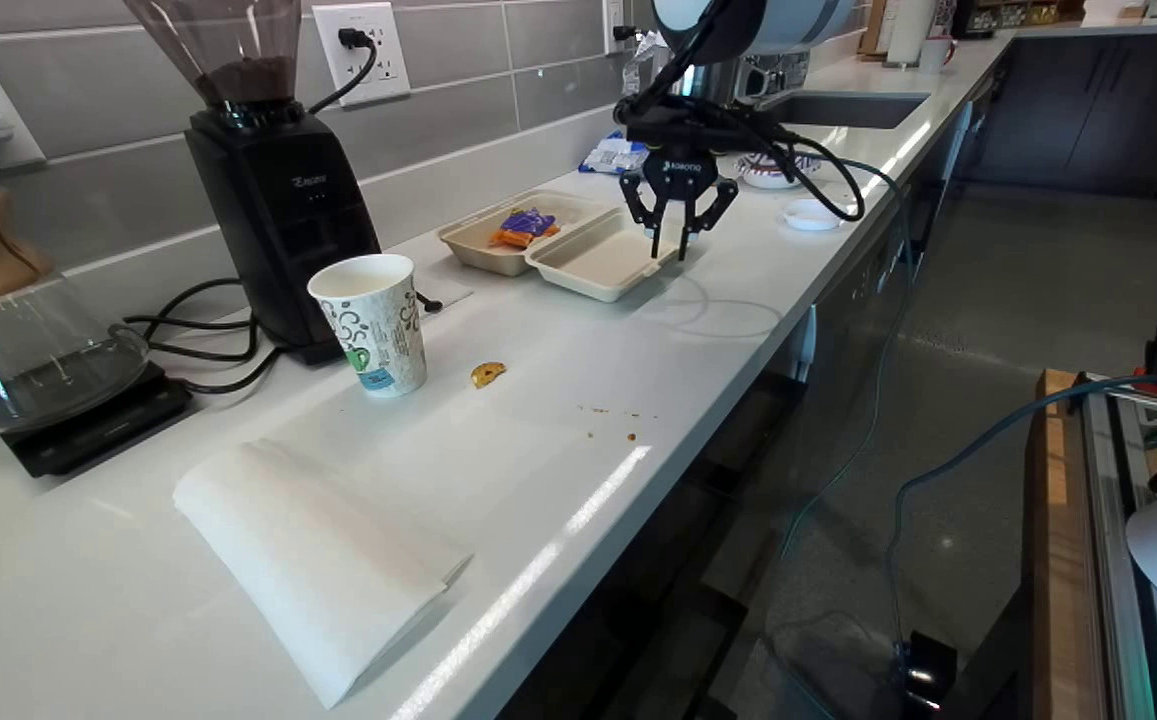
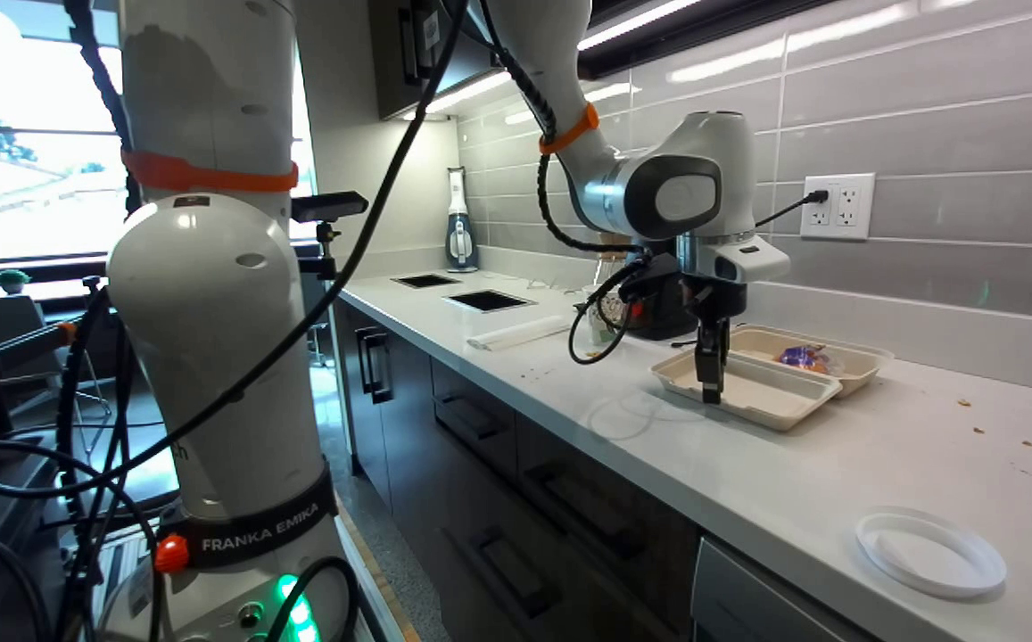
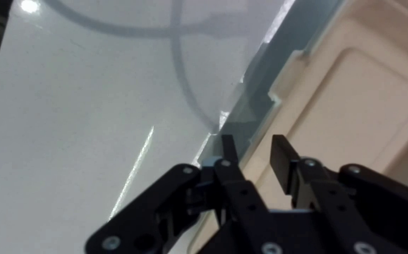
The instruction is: Close the food pack.
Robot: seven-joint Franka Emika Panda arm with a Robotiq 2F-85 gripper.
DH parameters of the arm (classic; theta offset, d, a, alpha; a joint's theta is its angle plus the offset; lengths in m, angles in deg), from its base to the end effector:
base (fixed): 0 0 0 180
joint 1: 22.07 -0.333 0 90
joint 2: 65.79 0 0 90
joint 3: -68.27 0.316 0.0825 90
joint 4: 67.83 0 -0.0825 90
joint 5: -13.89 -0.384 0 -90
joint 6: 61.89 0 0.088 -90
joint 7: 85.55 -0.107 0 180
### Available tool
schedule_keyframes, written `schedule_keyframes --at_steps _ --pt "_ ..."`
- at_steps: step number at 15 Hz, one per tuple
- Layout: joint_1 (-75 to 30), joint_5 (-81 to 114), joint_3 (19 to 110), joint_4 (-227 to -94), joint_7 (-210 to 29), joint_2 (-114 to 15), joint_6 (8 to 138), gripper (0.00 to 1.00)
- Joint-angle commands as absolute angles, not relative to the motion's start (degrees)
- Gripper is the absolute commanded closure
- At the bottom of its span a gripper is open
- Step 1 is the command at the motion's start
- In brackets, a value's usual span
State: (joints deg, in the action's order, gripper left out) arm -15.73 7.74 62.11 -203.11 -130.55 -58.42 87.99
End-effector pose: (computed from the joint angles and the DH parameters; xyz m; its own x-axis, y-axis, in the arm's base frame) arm 0.5087 -0.1154 0.2859 0.4579 -0.8875 0.0519 -0.8788 -0.4607 -0.1246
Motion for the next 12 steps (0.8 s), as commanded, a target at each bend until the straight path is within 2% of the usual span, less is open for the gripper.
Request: schedule_keyframes --at_steps 1,12 --pt "-16.46 7.31 61.21 -203.04 -130.63 -58.04 87.75 0.64" --pt "-16.37 5.93 61.29 -204.1 -130.13 -58.39 87.33 0.63"
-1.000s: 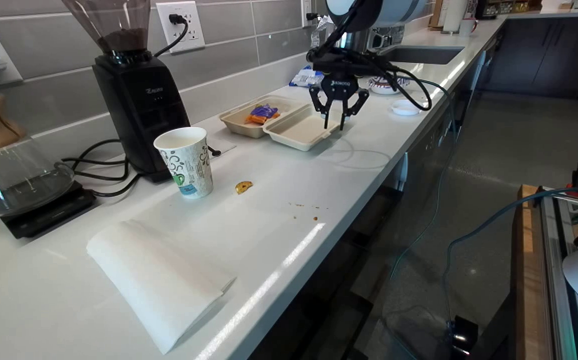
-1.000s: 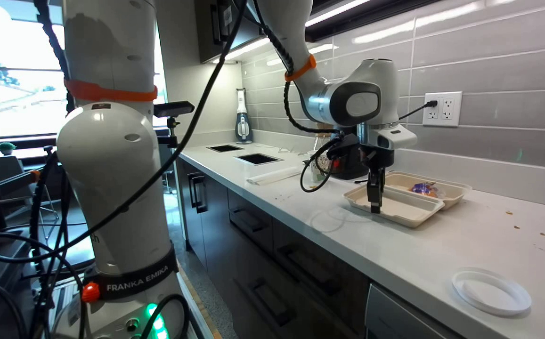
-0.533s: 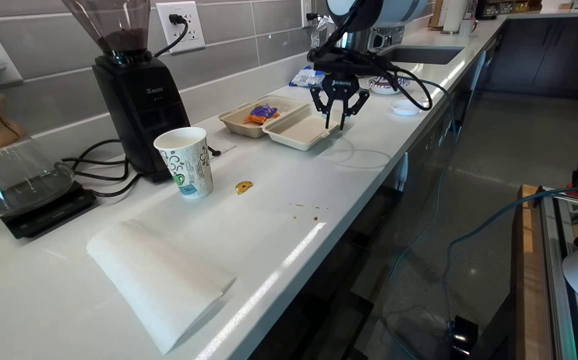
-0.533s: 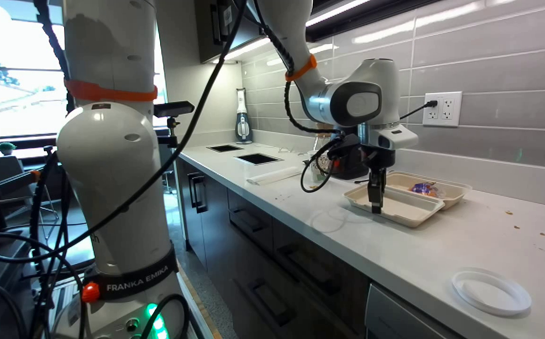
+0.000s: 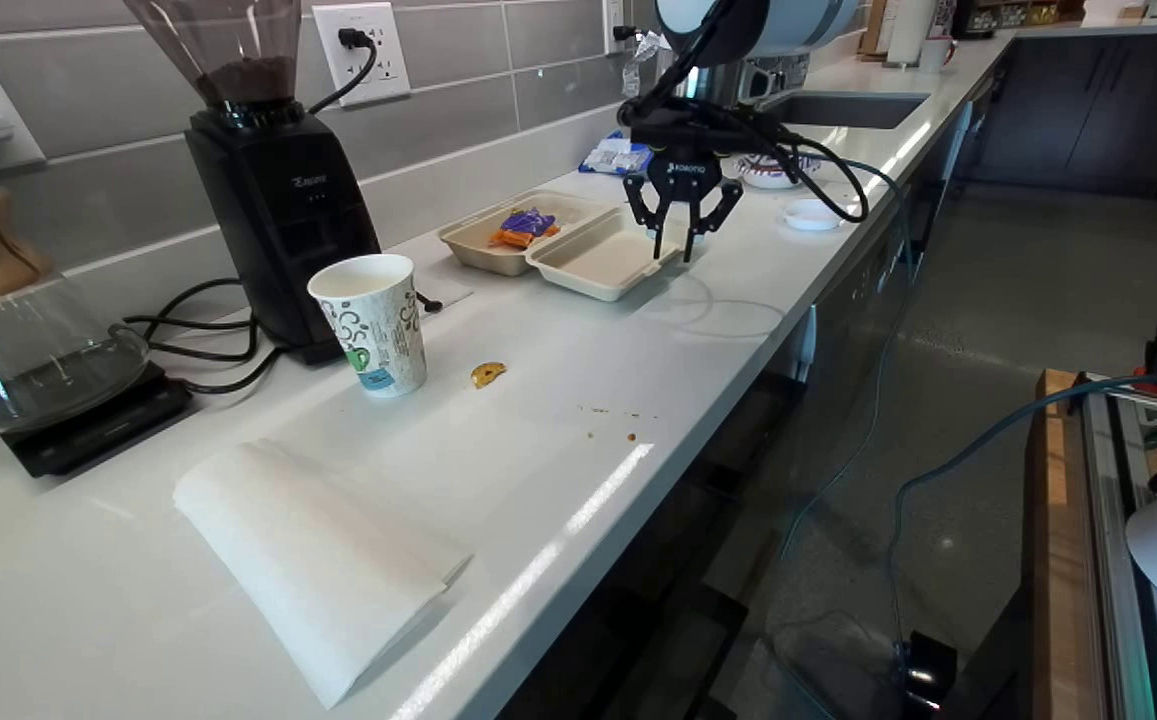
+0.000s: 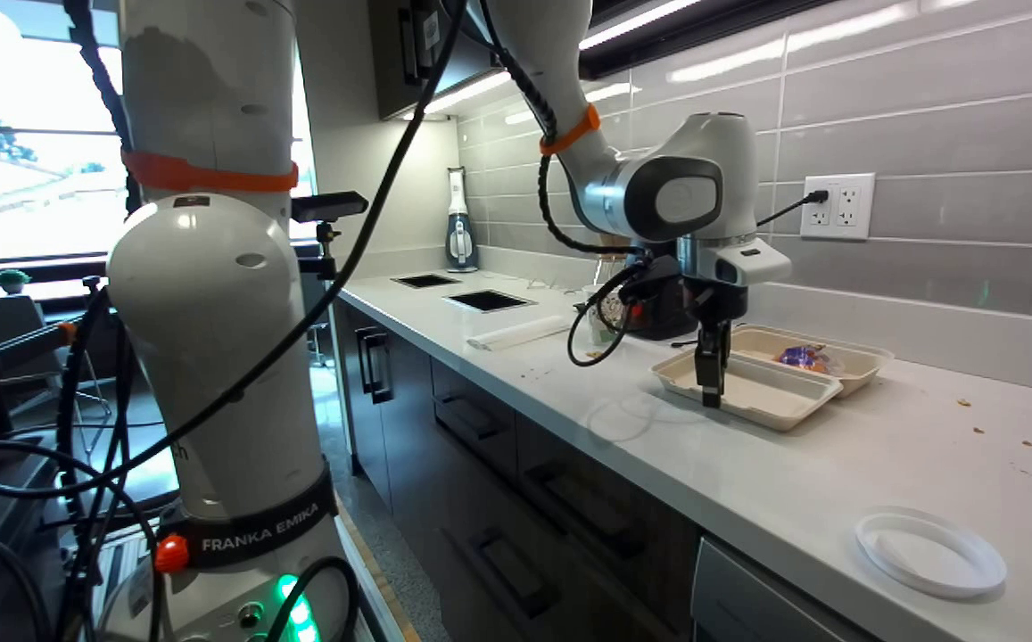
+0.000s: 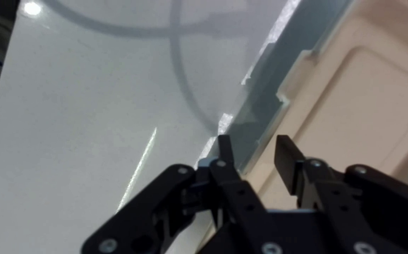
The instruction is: Close the food pack.
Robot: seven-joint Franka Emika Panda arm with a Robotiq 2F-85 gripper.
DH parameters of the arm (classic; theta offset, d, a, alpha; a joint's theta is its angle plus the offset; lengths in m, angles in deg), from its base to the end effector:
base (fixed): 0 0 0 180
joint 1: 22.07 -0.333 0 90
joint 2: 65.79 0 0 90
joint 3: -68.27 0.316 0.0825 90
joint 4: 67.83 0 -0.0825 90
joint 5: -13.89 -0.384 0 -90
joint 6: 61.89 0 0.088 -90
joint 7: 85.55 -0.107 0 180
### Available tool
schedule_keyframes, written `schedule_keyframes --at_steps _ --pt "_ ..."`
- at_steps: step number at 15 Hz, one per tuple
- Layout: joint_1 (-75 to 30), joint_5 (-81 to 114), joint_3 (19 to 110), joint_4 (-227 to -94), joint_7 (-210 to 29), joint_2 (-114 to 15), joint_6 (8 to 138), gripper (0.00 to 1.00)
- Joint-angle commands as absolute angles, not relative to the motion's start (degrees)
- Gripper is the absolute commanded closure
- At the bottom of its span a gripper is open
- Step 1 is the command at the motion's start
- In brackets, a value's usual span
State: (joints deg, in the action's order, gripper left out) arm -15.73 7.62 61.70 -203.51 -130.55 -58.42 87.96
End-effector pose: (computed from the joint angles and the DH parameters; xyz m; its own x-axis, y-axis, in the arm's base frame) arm 0.5054 -0.1186 0.2831 0.4504 -0.8916 0.0469 -0.8837 -0.4526 -0.1192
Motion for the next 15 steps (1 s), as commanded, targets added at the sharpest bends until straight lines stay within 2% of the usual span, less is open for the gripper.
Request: schedule_keyframes --at_steps 1,3,4,6,9,11,12,13,15 --pt "-16.35 5.76 61.32 -204.16 -130.05 -58.35 87.29 0.62" --pt "-16.34 5.6 61.31 -204.29 -129.99 -58.32 87.29 0.69" --pt "-16.34 5.55 61.31 -204.31 -129.98 -58.3 87.28 0.76" --pt "-16.32 5.6 61.23 -204.25 -130.07 -58.31 87.28 0.68" --pt "-16.3 6.17 60.97 -204.18 -130.44 -58.43 87.3 0.75" --pt "-16.22 6.31 60.83 -204.08 -130.51 -58.43 87.22 0.83" --pt "-16.2 6.46 60.73 -204.05 -130.62 -58.41 87.23 0.99" --pt "-16.18 6.55 60.63 -204.03 -130.69 -58.38 87.25 0.96" --pt "-16.17 6.87 60.34 -203.92 -130.93 -58.31 87.28 1.0"
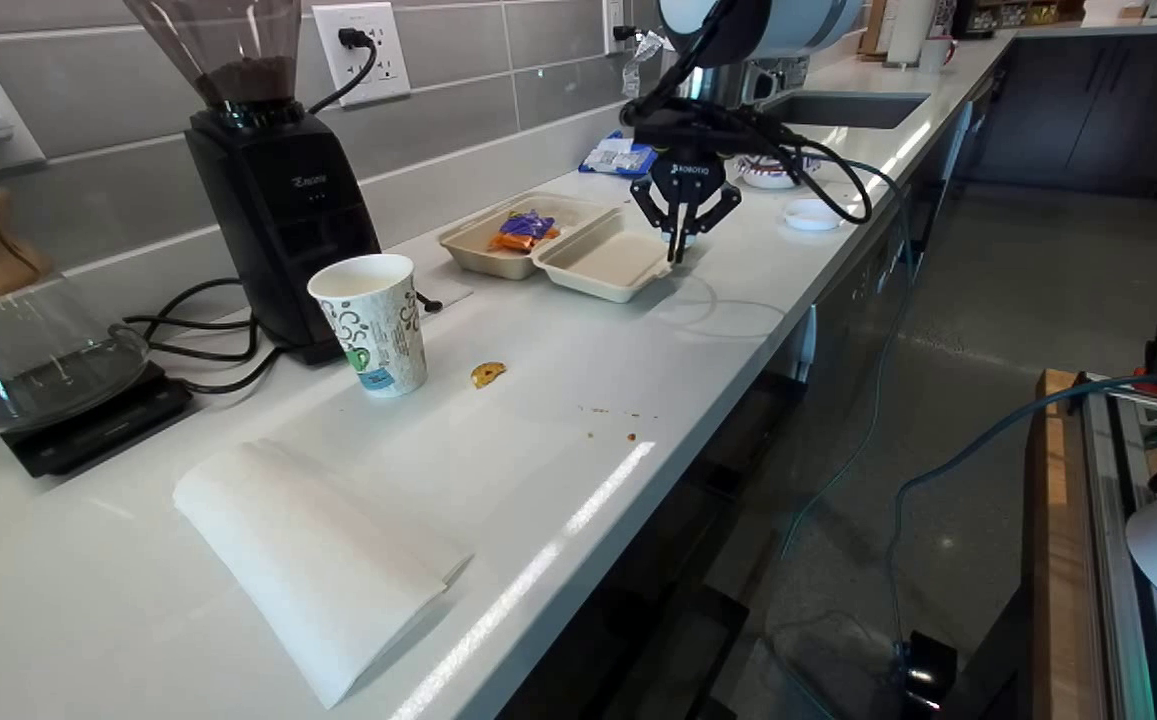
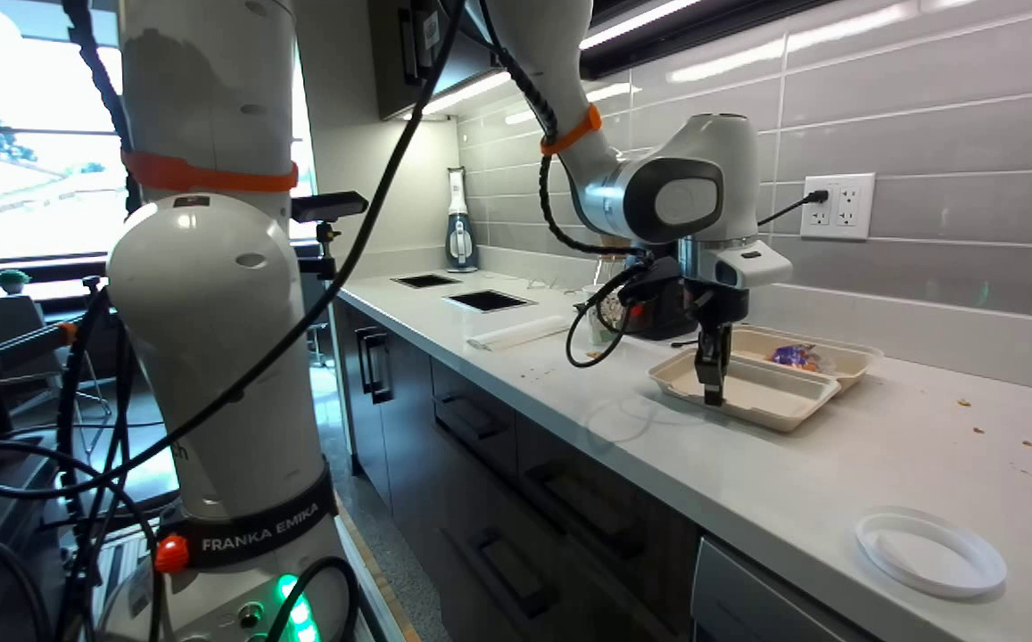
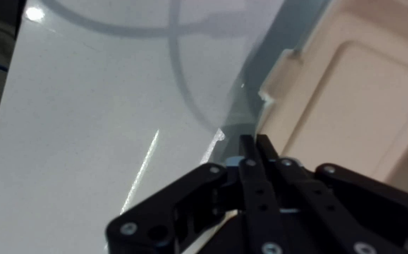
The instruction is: Close the food pack.
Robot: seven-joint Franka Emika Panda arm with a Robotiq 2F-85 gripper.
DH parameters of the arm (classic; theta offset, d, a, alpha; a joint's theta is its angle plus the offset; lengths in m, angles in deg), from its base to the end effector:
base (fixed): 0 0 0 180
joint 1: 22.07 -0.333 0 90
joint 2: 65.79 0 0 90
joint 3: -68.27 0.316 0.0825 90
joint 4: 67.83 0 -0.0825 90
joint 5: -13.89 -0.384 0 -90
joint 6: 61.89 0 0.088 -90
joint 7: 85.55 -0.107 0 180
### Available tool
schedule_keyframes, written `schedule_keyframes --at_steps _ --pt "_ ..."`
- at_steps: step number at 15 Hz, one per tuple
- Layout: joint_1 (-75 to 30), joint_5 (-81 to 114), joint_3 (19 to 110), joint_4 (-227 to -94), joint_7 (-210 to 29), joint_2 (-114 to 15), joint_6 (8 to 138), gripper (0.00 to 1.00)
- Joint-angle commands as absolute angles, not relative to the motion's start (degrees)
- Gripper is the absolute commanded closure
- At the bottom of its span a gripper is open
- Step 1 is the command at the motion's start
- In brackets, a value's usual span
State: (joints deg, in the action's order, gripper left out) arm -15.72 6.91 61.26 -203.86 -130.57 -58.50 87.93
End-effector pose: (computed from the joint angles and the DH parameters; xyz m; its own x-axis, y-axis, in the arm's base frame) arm 0.5023 -0.1224 0.2814 0.4343 -0.8999 0.0386 -0.8921 -0.4356 -0.1197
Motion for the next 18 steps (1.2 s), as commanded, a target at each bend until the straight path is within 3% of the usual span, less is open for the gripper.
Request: schedule_keyframes --at_steps 1,9,18 --pt "-16.17 7.19 60.13 -203.87 -131.15 -58.36 87.3 1.0" --pt "-16.22 24.32 55.26 -201.91 -137.79 -60.96 83.47 0.99" --pt "-15.59 37.08 57.74 -185.91 -125.84 -60.43 55.76 0.99"
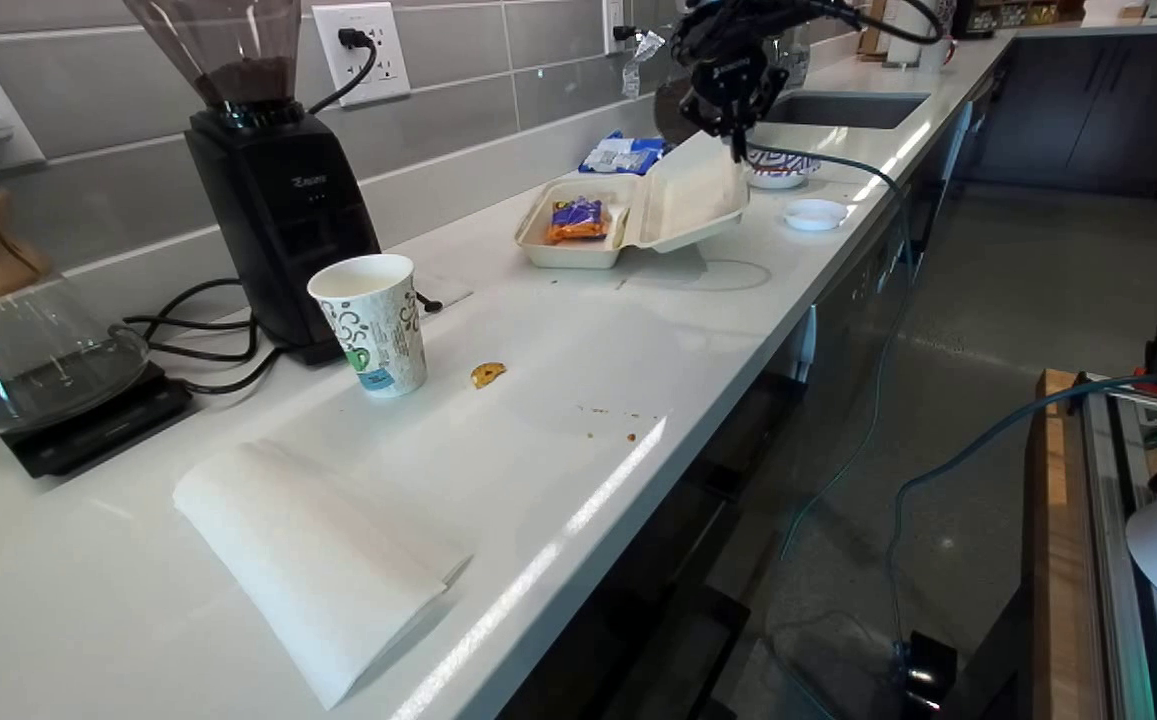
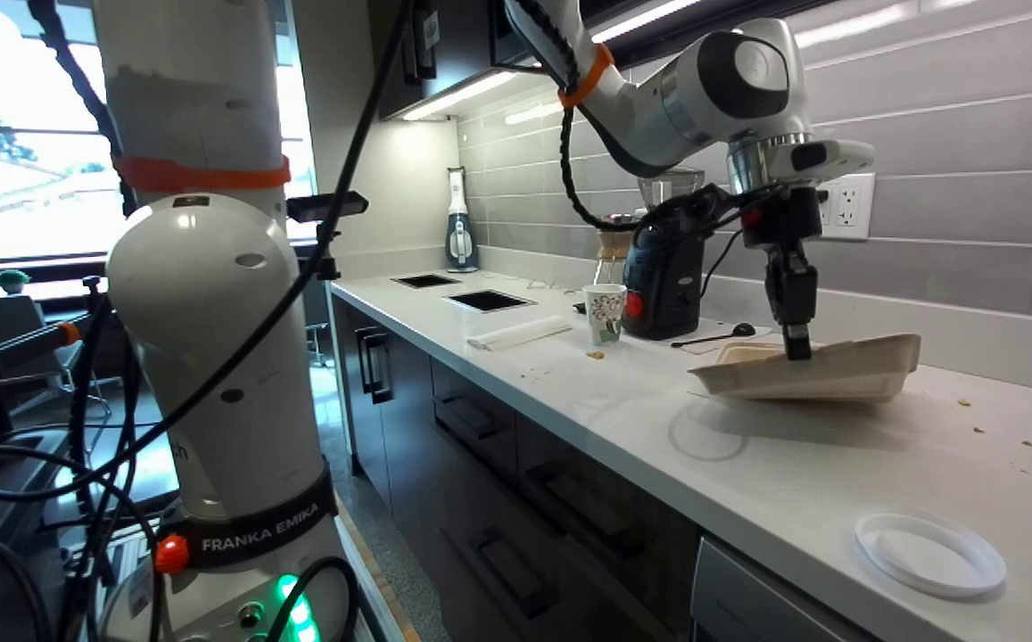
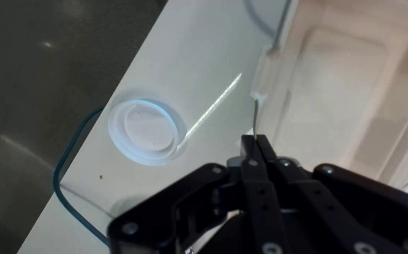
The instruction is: Close the food pack.
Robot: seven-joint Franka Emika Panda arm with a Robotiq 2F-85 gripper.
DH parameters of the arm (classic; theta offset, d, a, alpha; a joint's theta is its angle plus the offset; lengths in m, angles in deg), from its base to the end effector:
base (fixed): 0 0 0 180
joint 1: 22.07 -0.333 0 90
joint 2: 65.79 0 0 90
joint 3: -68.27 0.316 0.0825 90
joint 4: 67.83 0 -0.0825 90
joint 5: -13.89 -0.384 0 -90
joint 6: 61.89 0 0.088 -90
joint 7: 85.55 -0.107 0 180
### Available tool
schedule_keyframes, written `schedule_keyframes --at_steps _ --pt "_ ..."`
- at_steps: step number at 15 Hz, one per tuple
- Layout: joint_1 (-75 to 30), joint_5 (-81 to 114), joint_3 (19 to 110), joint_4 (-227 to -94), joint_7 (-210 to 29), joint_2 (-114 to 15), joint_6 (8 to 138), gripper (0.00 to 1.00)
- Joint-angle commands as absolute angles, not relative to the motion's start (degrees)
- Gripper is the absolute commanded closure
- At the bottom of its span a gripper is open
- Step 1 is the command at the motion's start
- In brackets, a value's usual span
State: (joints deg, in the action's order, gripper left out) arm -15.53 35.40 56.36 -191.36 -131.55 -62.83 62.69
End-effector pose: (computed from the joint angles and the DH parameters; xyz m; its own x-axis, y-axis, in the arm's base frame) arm 0.5103 -0.1844 0.3753 0.6264 -0.7600 0.1733 -0.7734 -0.5784 0.2595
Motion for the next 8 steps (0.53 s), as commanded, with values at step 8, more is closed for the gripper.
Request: schedule_keyframes --at_steps 8 --pt "-19.73 45.9 61.2 -173.03 -116.08 -51.92 44.09 0.99"
